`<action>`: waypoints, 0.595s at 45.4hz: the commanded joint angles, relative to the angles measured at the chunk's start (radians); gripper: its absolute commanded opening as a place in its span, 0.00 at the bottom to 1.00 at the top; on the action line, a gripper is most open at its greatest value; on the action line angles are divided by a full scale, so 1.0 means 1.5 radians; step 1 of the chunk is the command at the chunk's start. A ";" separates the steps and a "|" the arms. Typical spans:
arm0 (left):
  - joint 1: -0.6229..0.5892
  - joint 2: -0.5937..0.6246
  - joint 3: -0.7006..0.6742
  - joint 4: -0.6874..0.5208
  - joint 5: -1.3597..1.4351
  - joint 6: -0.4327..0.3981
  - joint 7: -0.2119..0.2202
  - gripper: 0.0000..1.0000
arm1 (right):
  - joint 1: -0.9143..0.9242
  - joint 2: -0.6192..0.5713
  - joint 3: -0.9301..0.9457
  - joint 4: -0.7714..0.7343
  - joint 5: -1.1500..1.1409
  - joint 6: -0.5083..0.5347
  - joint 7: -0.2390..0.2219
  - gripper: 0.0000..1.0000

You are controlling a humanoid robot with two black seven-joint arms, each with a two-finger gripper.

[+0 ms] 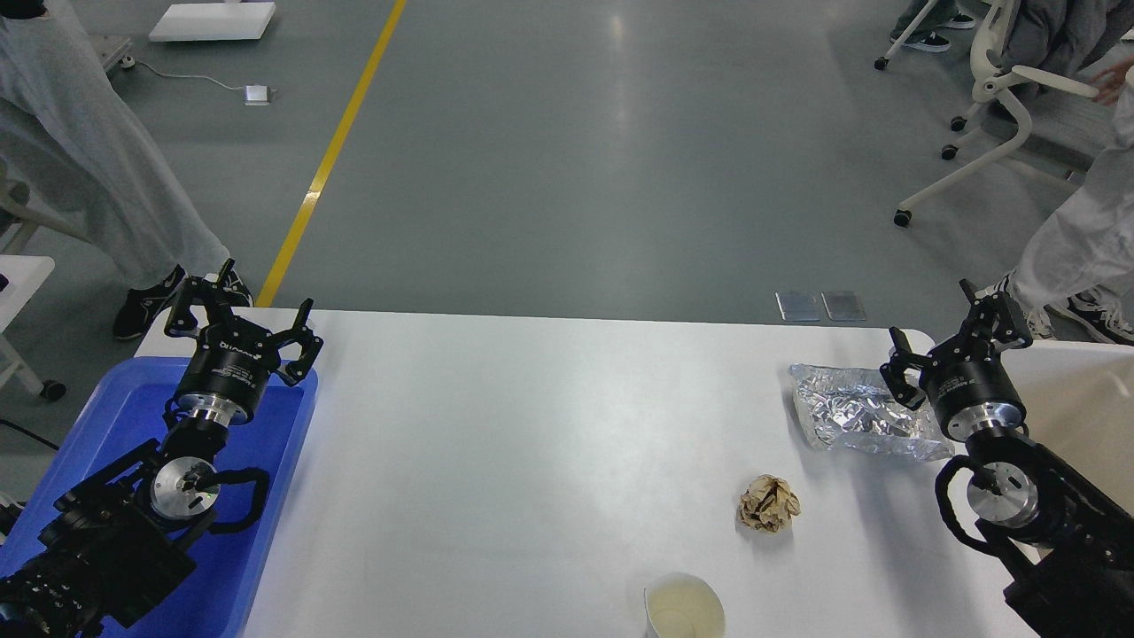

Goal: Tidy desktop
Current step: 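Raise the right gripper and open it above the foil wrapper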

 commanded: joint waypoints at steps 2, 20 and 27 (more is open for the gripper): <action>0.000 0.000 0.000 0.001 0.002 0.000 0.000 1.00 | 0.008 0.011 -0.003 -0.025 0.011 0.008 -0.002 1.00; 0.000 0.000 0.001 0.000 0.001 0.001 0.000 1.00 | 0.008 0.004 -0.006 0.002 0.010 0.018 -0.002 1.00; 0.000 -0.001 0.000 0.000 0.001 0.001 0.000 1.00 | -0.005 -0.059 -0.015 0.119 0.009 0.022 -0.075 1.00</action>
